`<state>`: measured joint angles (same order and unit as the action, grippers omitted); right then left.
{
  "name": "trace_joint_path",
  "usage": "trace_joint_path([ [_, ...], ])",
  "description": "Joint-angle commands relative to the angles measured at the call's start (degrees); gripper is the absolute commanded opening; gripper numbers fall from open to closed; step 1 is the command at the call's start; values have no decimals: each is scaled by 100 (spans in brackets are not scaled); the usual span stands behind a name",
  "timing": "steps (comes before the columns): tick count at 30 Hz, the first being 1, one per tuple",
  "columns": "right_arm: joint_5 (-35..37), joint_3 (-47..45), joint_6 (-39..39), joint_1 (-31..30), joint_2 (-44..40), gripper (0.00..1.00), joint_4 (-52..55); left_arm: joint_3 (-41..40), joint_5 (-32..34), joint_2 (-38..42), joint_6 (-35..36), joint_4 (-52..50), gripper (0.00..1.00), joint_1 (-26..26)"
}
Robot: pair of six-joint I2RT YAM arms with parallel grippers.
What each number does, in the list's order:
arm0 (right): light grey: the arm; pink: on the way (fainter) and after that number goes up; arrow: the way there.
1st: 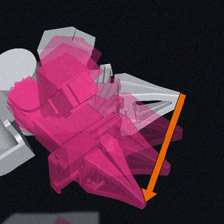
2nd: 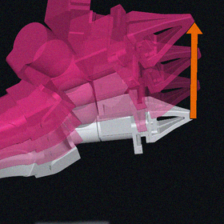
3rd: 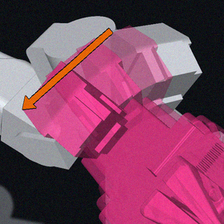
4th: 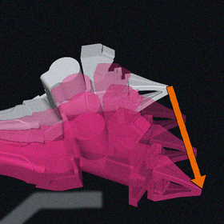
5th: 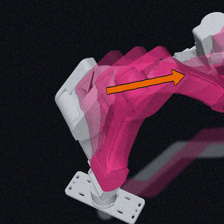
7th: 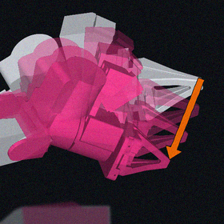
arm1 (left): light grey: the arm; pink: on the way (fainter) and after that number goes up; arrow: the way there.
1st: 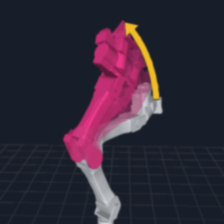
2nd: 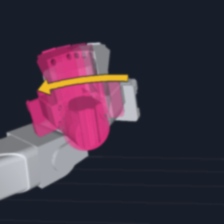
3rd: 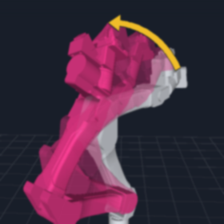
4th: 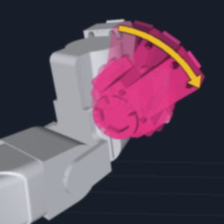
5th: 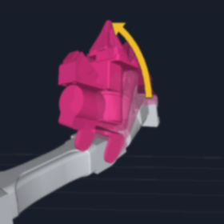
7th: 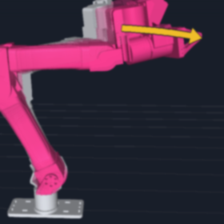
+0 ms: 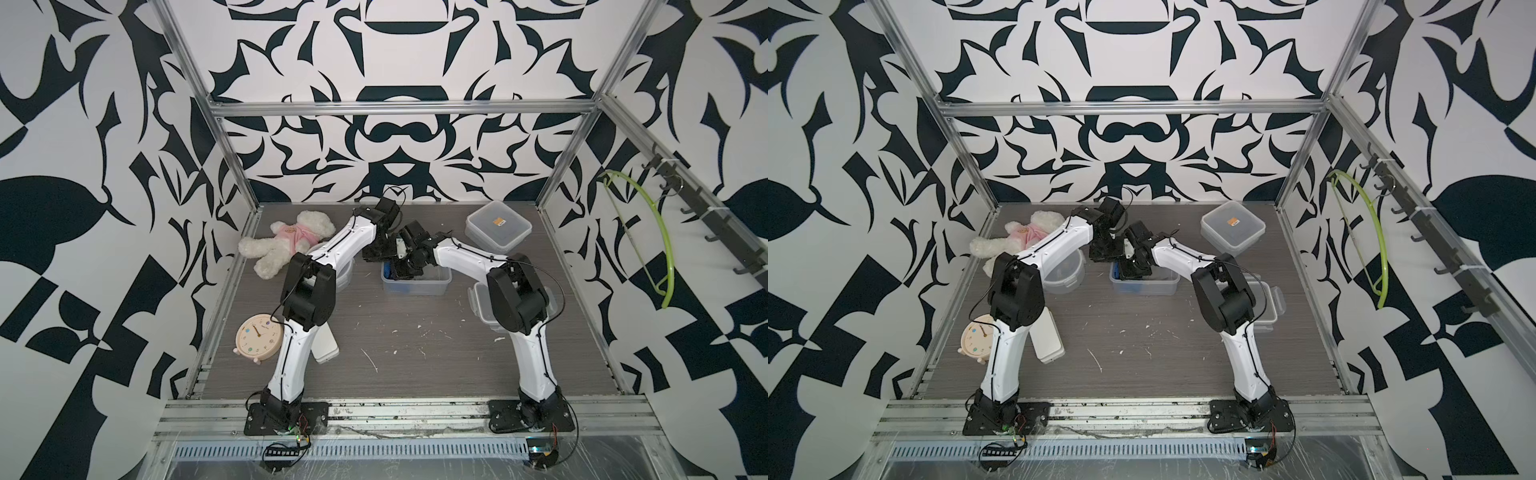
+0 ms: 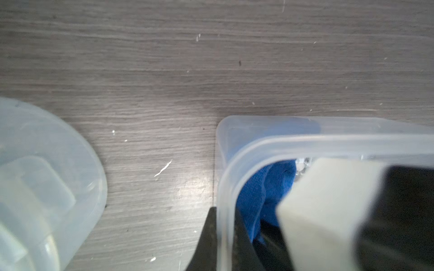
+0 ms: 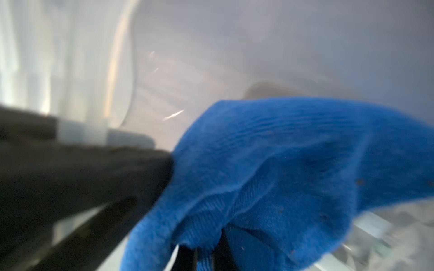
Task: Wipe the insides of the lunch boxes
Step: Wipe the dirt inside the lunch box, then place the lunch box at the center of the board.
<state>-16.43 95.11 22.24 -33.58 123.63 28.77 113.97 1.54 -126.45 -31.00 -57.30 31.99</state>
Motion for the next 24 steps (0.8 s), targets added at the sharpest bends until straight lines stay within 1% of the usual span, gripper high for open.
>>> trace_joint_path([
  [1,1804,-47,375,519,101,0,80,-210,-396,119,-178,-8,0,154],
  [4,2591,220,23,717,149,0,551,-313,-337,170,-161,-6,0,146],
  [7,3404,458,-505,757,183,0,1163,-324,-287,169,-152,-18,0,118],
  [9,3700,317,-708,757,75,0,1338,-291,-270,147,-157,-14,0,86],
  [11,3729,17,-837,757,-172,0,1286,-212,-245,97,-159,-25,0,43],
  [14,3559,-316,-916,754,-660,0,1174,63,-185,-58,-134,-139,0,-7],
  [17,3514,-271,-915,749,-1173,0,1231,459,-87,-234,-78,-358,0,-25],
  [18,3376,-182,-924,749,-1346,0,1276,574,-58,-282,-56,-416,0,-30],
  [20,2811,-101,-1016,749,-1697,0,1155,776,4,-396,-29,-508,0,-58],
  [21,2209,-111,-1028,748,-1938,0,994,903,29,-471,-13,-567,0,-81],
  [22,1771,-149,-997,748,-2183,0,813,1061,57,-555,-11,-641,0,-116],
  [24,1152,-255,-840,749,-2636,0,420,1409,126,-751,13,-790,0,-188],
])
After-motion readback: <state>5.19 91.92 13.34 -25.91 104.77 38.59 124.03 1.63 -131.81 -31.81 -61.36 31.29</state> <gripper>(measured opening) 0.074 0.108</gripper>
